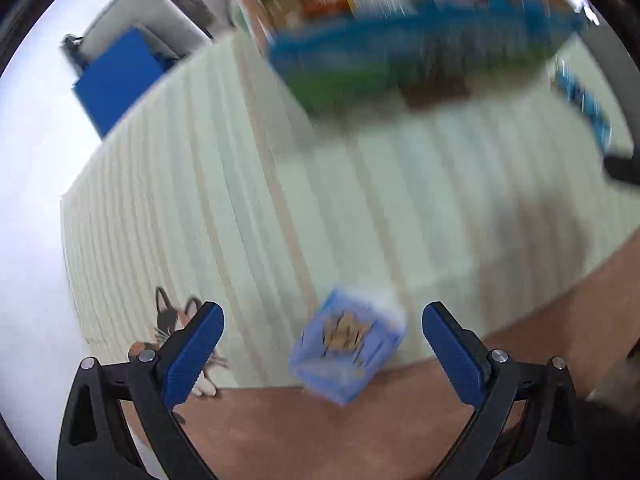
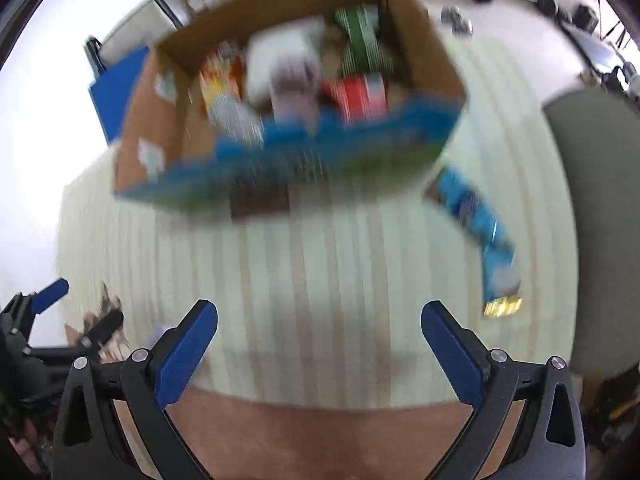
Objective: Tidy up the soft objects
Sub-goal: 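Grasp the blue tissue pack with the left tool while the right tool grasps the blue milk stick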
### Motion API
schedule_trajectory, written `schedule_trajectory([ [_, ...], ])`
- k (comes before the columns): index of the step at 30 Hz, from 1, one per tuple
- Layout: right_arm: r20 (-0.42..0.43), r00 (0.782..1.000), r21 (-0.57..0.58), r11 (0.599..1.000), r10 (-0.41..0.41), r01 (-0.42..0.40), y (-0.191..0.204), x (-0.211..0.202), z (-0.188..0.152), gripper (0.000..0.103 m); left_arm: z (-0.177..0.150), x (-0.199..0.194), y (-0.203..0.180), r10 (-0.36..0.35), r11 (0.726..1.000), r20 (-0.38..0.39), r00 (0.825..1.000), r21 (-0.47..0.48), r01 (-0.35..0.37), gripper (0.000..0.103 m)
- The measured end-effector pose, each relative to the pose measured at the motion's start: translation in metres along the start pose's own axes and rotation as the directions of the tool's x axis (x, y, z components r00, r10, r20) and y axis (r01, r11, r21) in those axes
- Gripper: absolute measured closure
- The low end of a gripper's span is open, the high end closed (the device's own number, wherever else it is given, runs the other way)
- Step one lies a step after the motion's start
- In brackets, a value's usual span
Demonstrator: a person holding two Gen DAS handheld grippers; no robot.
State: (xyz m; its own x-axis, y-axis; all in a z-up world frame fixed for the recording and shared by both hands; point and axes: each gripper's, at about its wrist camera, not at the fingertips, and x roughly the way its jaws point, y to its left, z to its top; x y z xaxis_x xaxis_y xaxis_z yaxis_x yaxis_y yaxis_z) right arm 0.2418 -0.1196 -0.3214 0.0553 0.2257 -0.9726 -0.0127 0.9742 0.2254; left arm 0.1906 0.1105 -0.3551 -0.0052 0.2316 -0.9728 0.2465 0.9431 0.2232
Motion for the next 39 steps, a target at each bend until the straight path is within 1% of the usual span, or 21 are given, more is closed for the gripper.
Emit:
schedule_trajectory([
  [2,-0.031,0.999,-0.018,1.000,-0.006,0.006,0.007,0.014,-0.011,0.000,-0.015,0.025,-0.005,0.008,0.998,-0.063,0.998,0.060,-0.005,0.001],
  [4,-0.040,0.999,-0.042,0.999,-0.009,0.008,0.017,0.023,-0.018,0.000,-0.028,0.048,-0.011,-0.015,0.995,-0.122,0.992,0.099,0.028,0.001],
  [7,-0.050,0.999,-0.091,0.996,-0.022,0.017,0.036,0.034,-0.028,0.000,-0.036,0.077,-0.020,-0.014,0.990,-0.181,0.983,0.136,0.039,0.001],
  [8,-0.057,0.998,-0.107,0.994,-0.027,0.021,0.042,0.038,-0.031,0.000,-0.036,0.084,-0.022,-0.020,0.990,-0.185,0.982,0.135,0.046,0.001],
  [9,-0.063,0.997,-0.118,0.993,-0.034,0.026,0.046,0.041,-0.033,0.000,-0.034,0.088,-0.023,-0.046,0.991,-0.182,0.982,0.115,0.068,0.002],
  [10,-0.067,0.997,-0.126,0.992,-0.040,0.031,0.049,0.042,-0.035,0.000,-0.031,0.089,-0.022,-0.070,0.993,-0.173,0.982,0.085,0.086,0.006],
  [11,-0.071,0.996,-0.136,0.990,-0.048,0.038,0.051,0.044,-0.038,0.000,-0.028,0.089,-0.021,-0.107,0.993,-0.165,0.980,0.031,0.113,0.021],
  [12,-0.074,0.996,-0.142,0.989,-0.057,0.046,0.052,0.044,-0.038,0.000,-0.023,0.088,-0.018,-0.160,0.987,-0.167,0.973,-0.036,0.156,0.029],
  [14,-0.071,0.995,-0.147,0.987,-0.075,0.064,0.048,0.042,-0.039,0.000,-0.015,0.087,-0.016,-0.259,0.961,-0.162,0.952,-0.143,0.237,0.029],
  [16,-0.069,0.994,-0.139,0.987,-0.090,0.080,0.038,0.040,-0.038,0.000,-0.008,0.085,-0.020,-0.325,0.931,-0.149,0.934,-0.223,0.289,0.029],
  [20,-0.066,0.991,-0.102,0.989,-0.116,0.109,0.001,0.028,-0.025,0.000,0.007,0.084,-0.036,-0.370,0.891,-0.119,0.921,-0.327,0.315,0.029],
  [22,-0.054,0.988,-0.082,0.987,-0.142,0.137,-0.025,0.021,-0.013,0.000,0.012,0.087,-0.039,-0.389,0.865,-0.118,0.914,-0.389,0.318,0.029],
  [24,-0.047,0.983,-0.070,0.983,-0.176,0.172,-0.055,0.017,0.001,0.000,0.013,0.093,-0.044,-0.413,0.842,-0.120,0.903,-0.428,0.329,0.028],
  [26,-0.054,0.973,-0.064,0.973,-0.224,0.220,-0.081,0.020,0.017,0.000,0.016,0.092,-0.053,-0.394,0.841,-0.121,0.911,-0.446,0.305,0.028],
  [28,-0.058,0.963,-0.063,0.964,-0.262,0.259,-0.102,0.025,0.032,0.000,0.019,0.091,-0.060,-0.373,0.852,-0.135,0.918,-0.442,0.281,0.028],
  [30,-0.068,0.957,-0.063,0.958,-0.282,0.278,-0.120,0.035,0.044,0.000,0.019,0.092,-0.062,-0.351,0.861,-0.144,0.925,-0.438,0.259,0.028],
  [32,-0.094,0.959,-0.067,0.963,-0.266,0.261,-0.130,0.048,0.052,0.000,0.018,0.094,-0.062,-0.330,0.866,-0.154,0.931,-0.441,0.234,0.028],
  [35,-0.139,0.962,-0.070,0.971,-0.235,0.227,-0.139,0.067,0.059,0.000,0.017,0.094,-0.067,-0.321,0.860,-0.155,0.934,-0.462,0.219,0.028],
  [37,-0.158,0.963,-0.067,0.976,-0.217,0.209,-0.142,0.077,0.060,0.008,0.018,0.097,-0.060,-0.324,0.856,-0.160,0.932,-0.470,0.217,0.028],
  [38,-0.168,0.962,-0.063,0.976,-0.214,0.206,-0.143,0.081,0.058,0.024,0.023,0.093,-0.065,-0.321,0.857,-0.163,0.933,-0.470,0.212,0.028],
  [39,-0.177,0.959,-0.060,0.975,-0.222,0.215,-0.143,0.083,0.057,0.038,0.022,0.096,-0.062,-0.316,0.859,-0.166,0.934,-0.469,0.207,0.028],
])
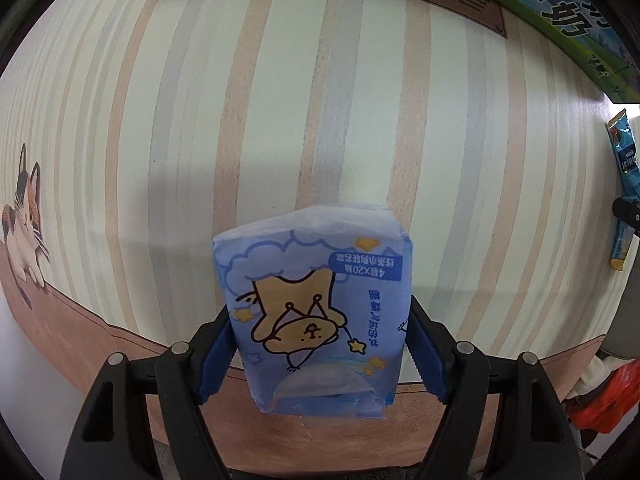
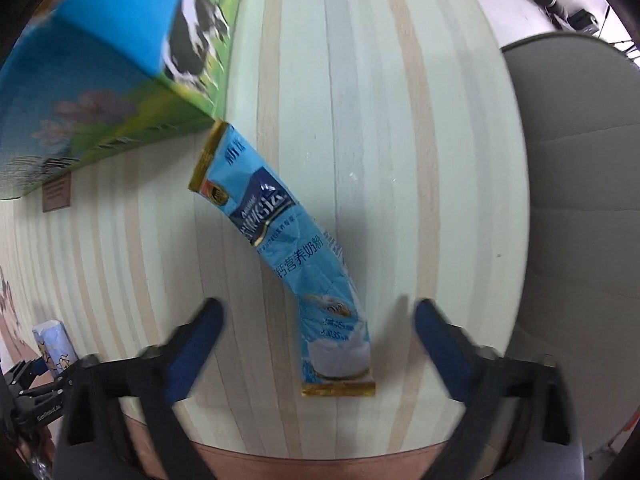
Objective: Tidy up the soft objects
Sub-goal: 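Grasp the blue tissue pack with the left tool while the right tool grasps the blue milk stick, then lower the tissue pack and milk stick into the box and open both tools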
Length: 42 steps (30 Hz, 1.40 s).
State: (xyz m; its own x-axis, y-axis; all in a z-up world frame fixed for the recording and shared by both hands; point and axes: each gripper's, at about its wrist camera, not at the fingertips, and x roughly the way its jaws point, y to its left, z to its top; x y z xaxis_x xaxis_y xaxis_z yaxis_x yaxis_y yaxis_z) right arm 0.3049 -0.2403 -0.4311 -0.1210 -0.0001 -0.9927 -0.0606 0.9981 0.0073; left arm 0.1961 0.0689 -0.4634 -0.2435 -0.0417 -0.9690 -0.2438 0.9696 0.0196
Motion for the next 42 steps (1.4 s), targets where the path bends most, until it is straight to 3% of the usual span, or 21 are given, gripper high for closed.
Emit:
schedule_trajectory([
  [1,0.010,1.000,-0.002,1.000,-0.012,0.012,0.001,-0.001,-0.002,0.042,0.001,0.000,-0.001,0.011,1.000,0.001,1.000,-0.001,-0.011,0.028],
  [3,0.000,1.000,0.010,1.000,-0.009,0.009,0.004,-0.002,-0.008,0.067,0.002,-0.007,-0.001,0.015,1.000,0.003,1.000,-0.007,-0.015,0.028],
  [7,-0.077,0.988,0.059,0.990,0.131,-0.126,0.005,0.001,-0.027,0.067,-0.002,-0.005,-0.006,0.003,1.000,0.002,1.000,-0.013,-0.003,0.028],
  [9,-0.104,0.976,0.074,0.980,0.191,-0.184,0.006,0.001,-0.032,0.059,-0.003,-0.005,-0.005,0.001,1.000,0.002,1.000,-0.016,-0.001,0.028],
  [10,-0.111,0.974,0.081,0.978,0.198,-0.190,0.005,0.001,-0.033,0.052,-0.003,-0.006,-0.003,0.004,1.000,0.002,1.000,-0.014,-0.003,0.028],
  [11,-0.107,0.975,0.096,0.978,0.193,-0.183,0.004,0.000,-0.033,0.037,-0.003,-0.006,-0.001,0.005,1.000,0.003,1.000,-0.014,-0.005,0.028],
  [12,-0.087,0.979,0.101,0.979,0.186,-0.177,0.000,-0.002,-0.030,0.032,-0.002,-0.006,-0.002,0.005,1.000,0.005,1.000,-0.014,-0.005,0.031],
  [17,-0.005,0.996,0.044,0.995,0.093,-0.093,0.010,-0.008,-0.016,0.032,0.002,-0.013,-0.008,0.004,1.000,0.026,1.000,0.018,-0.005,0.053],
  [19,0.010,0.998,-0.012,0.998,0.054,-0.054,0.024,-0.006,-0.015,0.045,0.002,-0.020,-0.014,0.028,0.998,0.043,0.999,0.047,-0.030,0.057],
  [21,0.038,0.999,-0.076,0.997,-0.015,0.018,0.047,-0.005,-0.025,0.077,0.001,-0.025,-0.020,0.042,0.997,0.063,0.997,0.069,-0.046,0.064],
  [25,0.008,1.000,-0.108,0.994,0.017,-0.016,0.064,-0.001,-0.042,0.078,-0.003,-0.044,-0.028,0.032,0.995,0.109,0.993,0.092,-0.042,0.066],
  [28,-0.003,0.996,-0.101,0.991,0.091,-0.091,0.066,-0.008,-0.059,0.078,-0.010,-0.071,-0.030,-0.011,0.994,0.146,0.989,0.105,-0.004,0.066],
  [33,0.043,0.966,-0.092,0.964,0.255,-0.251,0.065,-0.058,-0.077,0.078,-0.020,-0.137,-0.035,-0.122,0.987,0.223,0.967,0.132,0.094,0.066],
  [37,0.112,0.936,-0.117,0.940,0.333,-0.320,0.068,-0.116,-0.079,0.078,-0.012,-0.201,-0.037,-0.167,0.978,0.296,0.941,0.174,0.119,0.066],
  [42,0.221,0.911,-0.144,0.936,0.348,-0.323,0.077,-0.194,-0.042,0.078,0.025,-0.251,-0.039,-0.168,0.974,0.345,0.923,0.203,0.101,0.066],
])
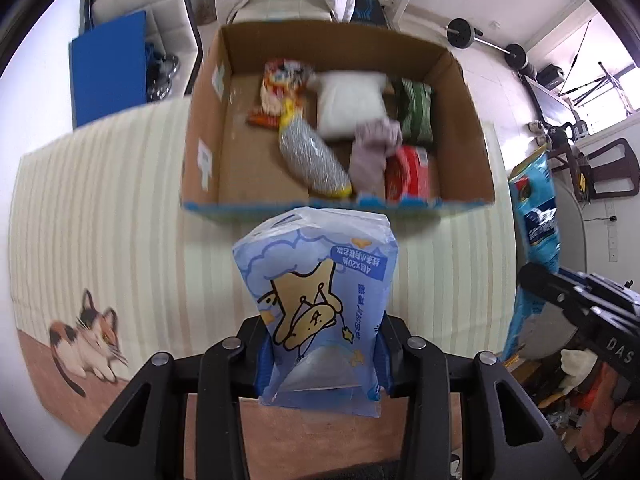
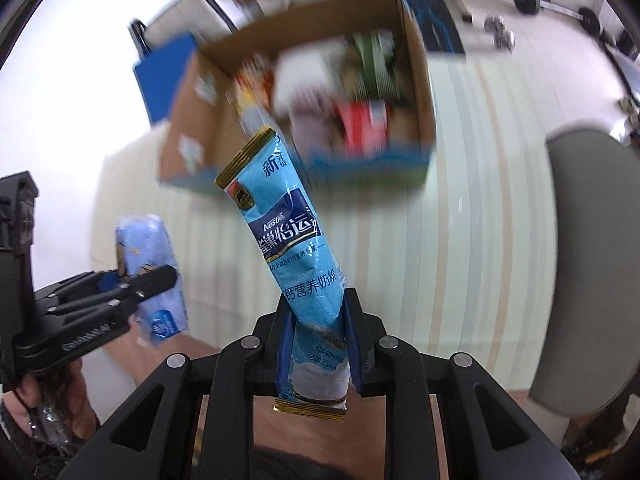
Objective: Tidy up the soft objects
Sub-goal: 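Lower the tissue pack and milk stick into the box and open both tools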
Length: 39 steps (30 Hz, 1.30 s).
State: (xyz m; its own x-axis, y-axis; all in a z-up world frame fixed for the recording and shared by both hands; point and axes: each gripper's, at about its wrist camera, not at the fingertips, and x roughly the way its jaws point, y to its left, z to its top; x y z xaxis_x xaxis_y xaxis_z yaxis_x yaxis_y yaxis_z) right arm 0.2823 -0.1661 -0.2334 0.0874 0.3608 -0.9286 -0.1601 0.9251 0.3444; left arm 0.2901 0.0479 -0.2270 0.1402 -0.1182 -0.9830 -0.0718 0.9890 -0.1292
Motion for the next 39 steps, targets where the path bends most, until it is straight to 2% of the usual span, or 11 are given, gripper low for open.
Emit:
schedule_trajectory([
  [3,0.059,0.997,0.002,0.999,-0.054,0.054,0.006,-0.017,0.039,0.078,0.026,-0.006,0.004,0.031,1.000,0.015,0.999,-0.007,-0.031,0.066],
  [7,0.079,0.987,0.004,0.991,-0.137,0.137,0.026,-0.013,0.086,0.078,0.066,0.009,0.016,0.068,0.997,0.001,0.998,-0.023,-0.068,0.066],
  [15,0.020,0.948,0.004,0.948,-0.317,0.317,0.011,0.050,0.154,0.078,0.124,0.067,0.032,0.143,0.989,-0.078,0.987,-0.023,-0.145,0.066],
  [20,-0.034,0.936,0.028,0.936,-0.349,0.350,-0.009,0.085,0.160,0.078,0.138,0.107,0.042,0.147,0.987,-0.156,0.977,-0.044,-0.156,0.066],
  [27,-0.085,0.919,0.035,0.920,-0.386,0.390,-0.029,0.121,0.163,0.078,0.142,0.147,0.054,0.205,0.976,-0.222,0.953,-0.029,-0.216,0.062],
  [29,-0.096,0.909,0.043,0.910,-0.407,0.412,-0.034,0.127,0.164,0.078,0.141,0.150,0.056,0.174,0.982,-0.241,0.955,-0.036,-0.188,0.058],
  [31,-0.109,0.906,0.042,0.909,-0.409,0.415,-0.037,0.130,0.165,0.075,0.142,0.152,0.059,0.124,0.988,-0.248,0.961,-0.054,-0.142,0.050],
  [35,-0.106,0.946,0.066,0.947,-0.307,0.315,-0.034,0.125,0.164,0.038,0.145,0.141,0.059,0.109,0.992,-0.209,0.972,-0.045,-0.121,0.040],
  [36,-0.100,0.948,0.062,0.949,-0.303,0.310,-0.031,0.123,0.164,0.030,0.144,0.138,0.059,0.112,0.991,-0.201,0.973,-0.044,-0.123,0.027],
  [38,-0.095,0.944,0.046,0.946,-0.315,0.320,-0.025,0.121,0.163,0.019,0.143,0.132,0.057,0.102,0.993,-0.182,0.978,-0.043,-0.111,0.016],
  [39,-0.093,0.940,0.034,0.943,-0.327,0.332,-0.022,0.120,0.162,0.013,0.143,0.129,0.057,0.102,0.993,-0.175,0.979,-0.043,-0.111,0.016],
])
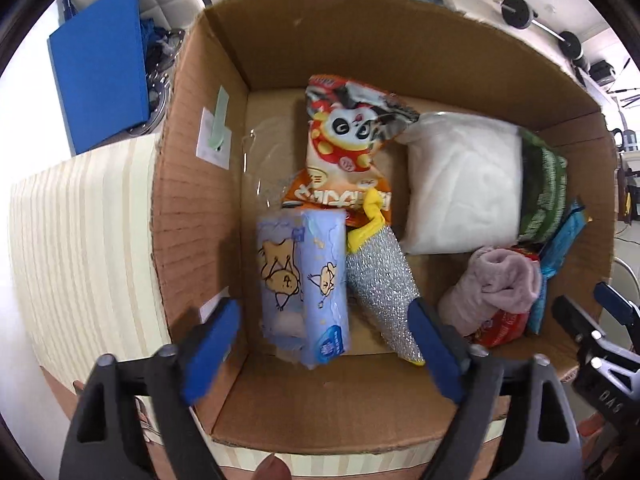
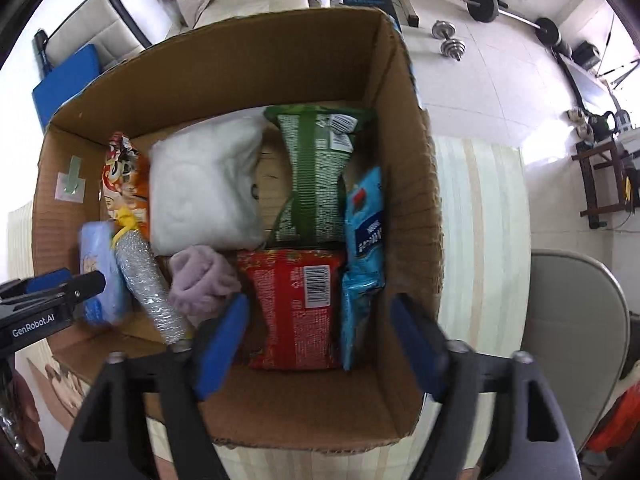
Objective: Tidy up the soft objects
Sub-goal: 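Lower the tissue pack and milk stick into the box and open both tools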
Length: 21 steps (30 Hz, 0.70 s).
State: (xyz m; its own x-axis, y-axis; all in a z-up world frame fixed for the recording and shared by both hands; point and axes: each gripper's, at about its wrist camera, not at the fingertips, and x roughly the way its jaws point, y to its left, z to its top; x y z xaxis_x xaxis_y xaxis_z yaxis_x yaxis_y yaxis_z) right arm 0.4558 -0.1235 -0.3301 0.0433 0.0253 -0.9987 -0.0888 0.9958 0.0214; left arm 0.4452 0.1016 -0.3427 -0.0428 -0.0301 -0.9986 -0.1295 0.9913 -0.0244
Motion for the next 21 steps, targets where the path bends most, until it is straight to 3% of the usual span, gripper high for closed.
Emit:
schedule_trajectory([
  [4,0.005,1.000,-0.027,1.000,-0.009,0.009,0.006,-0.004,-0.004,0.008,-0.005,-0.009,0.003,-0.020,1.000,0.023,1.000,-0.014,0.020,0.003],
  [6,0.009,1.000,-0.034,0.999,-0.006,0.006,0.010,-0.008,-0.008,0.000,-0.012,-0.015,0.007,-0.021,1.000,0.036,0.999,-0.018,0.022,0.002],
  [11,0.010,1.000,-0.047,0.999,0.007,-0.007,0.015,-0.011,-0.018,0.000,-0.038,-0.026,0.010,-0.035,0.999,0.065,0.997,-0.019,0.036,0.002],
  [21,0.000,0.998,-0.027,0.998,0.057,-0.057,0.017,-0.012,-0.039,0.000,-0.059,-0.049,-0.012,-0.009,1.000,0.118,0.993,0.011,0.008,0.002],
])
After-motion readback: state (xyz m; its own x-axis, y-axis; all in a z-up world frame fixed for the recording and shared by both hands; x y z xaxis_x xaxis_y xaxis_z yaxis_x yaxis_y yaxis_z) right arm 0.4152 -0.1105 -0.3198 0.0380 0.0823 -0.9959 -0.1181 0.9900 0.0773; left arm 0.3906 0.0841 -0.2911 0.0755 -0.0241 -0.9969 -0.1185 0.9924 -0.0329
